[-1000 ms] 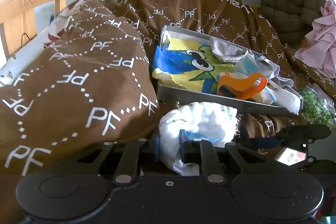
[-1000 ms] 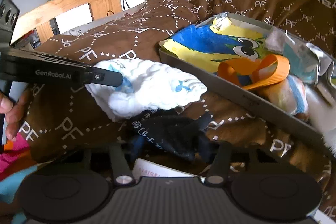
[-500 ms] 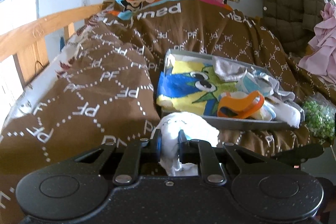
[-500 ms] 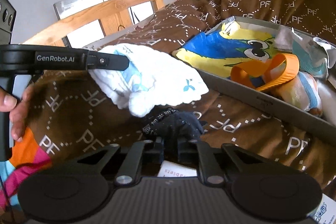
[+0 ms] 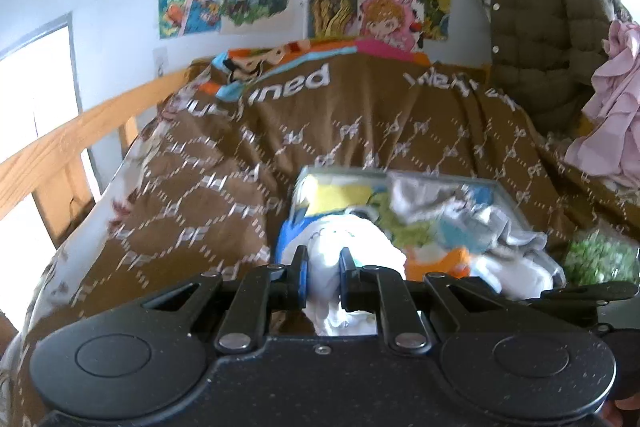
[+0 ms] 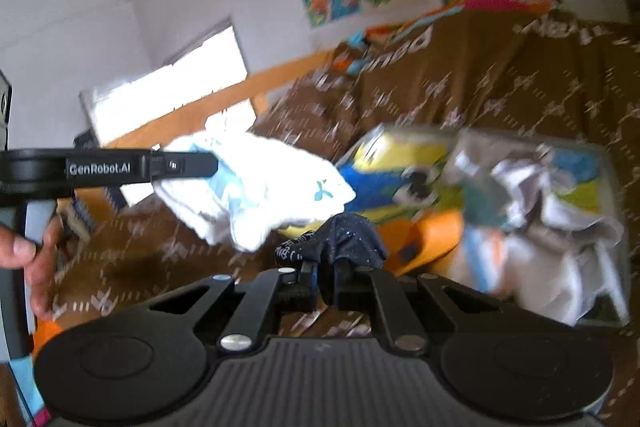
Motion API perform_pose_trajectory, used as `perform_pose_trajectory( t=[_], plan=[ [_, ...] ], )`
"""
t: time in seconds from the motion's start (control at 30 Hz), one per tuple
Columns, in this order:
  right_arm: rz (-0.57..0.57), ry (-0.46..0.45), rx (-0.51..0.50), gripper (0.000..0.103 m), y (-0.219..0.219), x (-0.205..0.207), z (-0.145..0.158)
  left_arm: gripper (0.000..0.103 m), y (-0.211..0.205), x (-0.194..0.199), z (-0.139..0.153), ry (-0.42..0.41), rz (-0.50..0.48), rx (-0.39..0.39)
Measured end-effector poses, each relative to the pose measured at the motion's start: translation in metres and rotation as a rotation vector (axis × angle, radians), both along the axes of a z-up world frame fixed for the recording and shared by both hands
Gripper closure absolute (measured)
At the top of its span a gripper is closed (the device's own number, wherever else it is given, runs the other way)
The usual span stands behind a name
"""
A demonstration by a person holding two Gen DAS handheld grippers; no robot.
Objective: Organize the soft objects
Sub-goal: 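Carry the cloth with the left tool while the right tool carries the glove to the tray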
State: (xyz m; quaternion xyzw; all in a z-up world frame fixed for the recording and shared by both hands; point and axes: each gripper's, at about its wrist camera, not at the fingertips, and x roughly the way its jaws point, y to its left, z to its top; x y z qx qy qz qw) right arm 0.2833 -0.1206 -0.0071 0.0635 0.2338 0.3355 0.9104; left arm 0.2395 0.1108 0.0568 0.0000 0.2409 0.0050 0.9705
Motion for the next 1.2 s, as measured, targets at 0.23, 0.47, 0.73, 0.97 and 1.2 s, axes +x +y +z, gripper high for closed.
perform_pose_trajectory(
  t=[0.23, 0.47, 0.73, 0.97, 1.2],
  plan=[
    [-0.140, -0.084, 0.090, 0.095, -0.033, 0.021, 0.011, 0.088, -0.030, 0.030, 0.012, -0.082, -0.008, -0.041],
    [-0.198, -0.129, 0.132, 0.095, -0.040, 0.049, 0.005, 0.088, -0.039, 0.064, -0.008, -0.148, 0.047, -0.118],
    [-0.183, -0.056, 0.112, 0.095, -0.031, 0.067, -0.025, 0.088, -0.033, 0.097, -0.053, -0.091, 0.102, -0.164],
    [-0.173, 0.001, 0.103, 0.091, -0.027, 0.070, -0.038, 0.088, -0.020, 0.104, -0.078, -0.030, 0.161, -0.183],
    [-0.176, 0.020, 0.105, 0.089, -0.027, 0.072, -0.039, 0.087, -0.014, 0.103, -0.086, 0.005, 0.184, -0.195]
  ],
)
